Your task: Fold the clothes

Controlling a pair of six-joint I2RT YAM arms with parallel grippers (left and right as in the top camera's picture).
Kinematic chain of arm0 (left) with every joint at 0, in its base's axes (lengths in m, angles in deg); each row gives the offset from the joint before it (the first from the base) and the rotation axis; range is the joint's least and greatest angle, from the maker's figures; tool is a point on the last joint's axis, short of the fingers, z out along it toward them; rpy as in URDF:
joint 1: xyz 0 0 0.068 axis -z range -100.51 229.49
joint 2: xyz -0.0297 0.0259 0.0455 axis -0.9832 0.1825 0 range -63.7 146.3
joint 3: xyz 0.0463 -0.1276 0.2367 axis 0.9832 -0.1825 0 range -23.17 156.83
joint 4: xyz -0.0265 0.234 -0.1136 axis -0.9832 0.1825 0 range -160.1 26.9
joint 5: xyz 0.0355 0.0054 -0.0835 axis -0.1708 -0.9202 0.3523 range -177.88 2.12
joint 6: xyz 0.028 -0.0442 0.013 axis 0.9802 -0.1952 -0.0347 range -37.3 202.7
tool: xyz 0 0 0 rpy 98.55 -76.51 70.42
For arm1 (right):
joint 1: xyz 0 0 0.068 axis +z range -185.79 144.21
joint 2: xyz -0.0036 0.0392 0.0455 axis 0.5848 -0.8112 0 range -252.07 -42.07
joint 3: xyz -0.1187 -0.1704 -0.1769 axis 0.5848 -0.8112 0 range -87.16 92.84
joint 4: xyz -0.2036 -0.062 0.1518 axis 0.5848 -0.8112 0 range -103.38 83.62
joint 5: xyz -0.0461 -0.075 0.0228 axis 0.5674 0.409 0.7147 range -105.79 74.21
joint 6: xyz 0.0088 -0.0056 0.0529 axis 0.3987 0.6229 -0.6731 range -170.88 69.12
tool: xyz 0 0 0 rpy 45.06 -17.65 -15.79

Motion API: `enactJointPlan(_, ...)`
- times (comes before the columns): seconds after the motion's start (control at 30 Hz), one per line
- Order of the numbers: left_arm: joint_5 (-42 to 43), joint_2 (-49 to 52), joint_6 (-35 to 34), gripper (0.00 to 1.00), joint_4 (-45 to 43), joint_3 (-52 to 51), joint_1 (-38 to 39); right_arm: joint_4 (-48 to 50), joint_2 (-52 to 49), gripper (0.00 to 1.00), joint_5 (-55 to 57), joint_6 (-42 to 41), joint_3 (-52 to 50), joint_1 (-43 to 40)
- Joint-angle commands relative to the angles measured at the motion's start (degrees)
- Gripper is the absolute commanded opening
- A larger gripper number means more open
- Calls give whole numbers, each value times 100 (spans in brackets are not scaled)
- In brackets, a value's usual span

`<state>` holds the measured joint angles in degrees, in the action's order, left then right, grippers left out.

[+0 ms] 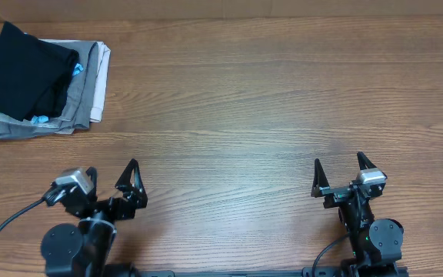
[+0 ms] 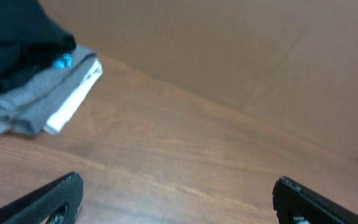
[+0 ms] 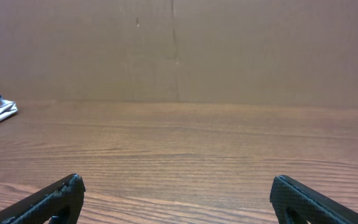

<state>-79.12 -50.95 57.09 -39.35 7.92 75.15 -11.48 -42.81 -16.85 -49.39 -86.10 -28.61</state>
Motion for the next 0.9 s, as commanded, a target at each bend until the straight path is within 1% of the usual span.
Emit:
enactJointPlan(0.0, -42, -264, -188, 100, -839, -791, 24, 28, 50, 100, 55, -26, -61, 20)
enactJointPlan(0.1, -70, -455, -186, 100, -1598, -1335, 24, 28, 50, 100, 55, -26, -61, 20)
enactJointPlan(0.23, -350, -732, -188, 100, -2159, -1847, 55, 28, 50, 100, 55, -26, -61, 20)
enactJointPlan(0.53, -1198, -896, -188, 100, -2719, -2439, 289, 28, 50, 100, 55, -26, -61, 20)
enactJointPlan(0.87, -1635, -1082, -162, 100, -2828, -2903, 291, 28, 50, 100, 55, -26, -61, 20)
